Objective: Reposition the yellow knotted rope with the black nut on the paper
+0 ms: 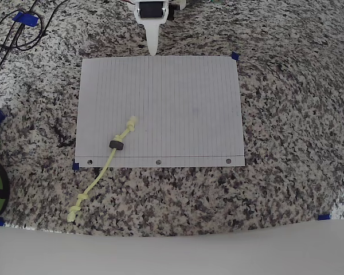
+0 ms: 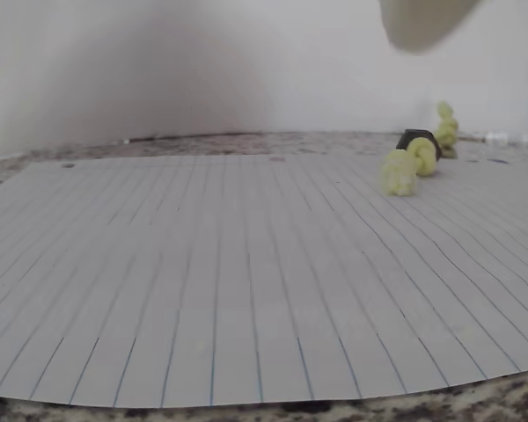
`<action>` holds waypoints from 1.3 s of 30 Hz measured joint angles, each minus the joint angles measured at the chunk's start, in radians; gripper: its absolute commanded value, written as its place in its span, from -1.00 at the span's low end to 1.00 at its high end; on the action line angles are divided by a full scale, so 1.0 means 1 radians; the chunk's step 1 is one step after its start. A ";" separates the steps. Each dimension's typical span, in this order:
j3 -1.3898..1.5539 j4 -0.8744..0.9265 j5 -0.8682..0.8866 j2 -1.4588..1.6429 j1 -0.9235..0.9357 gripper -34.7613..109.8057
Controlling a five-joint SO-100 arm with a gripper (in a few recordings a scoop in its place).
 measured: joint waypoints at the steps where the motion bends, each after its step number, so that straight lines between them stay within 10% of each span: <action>1: -0.032 -0.008 0.000 -0.041 0.006 -0.34; 29: -0.486 -0.387 1.042 -1.095 0.110 -0.34; 39: -0.583 -0.607 1.147 -1.345 0.156 -0.27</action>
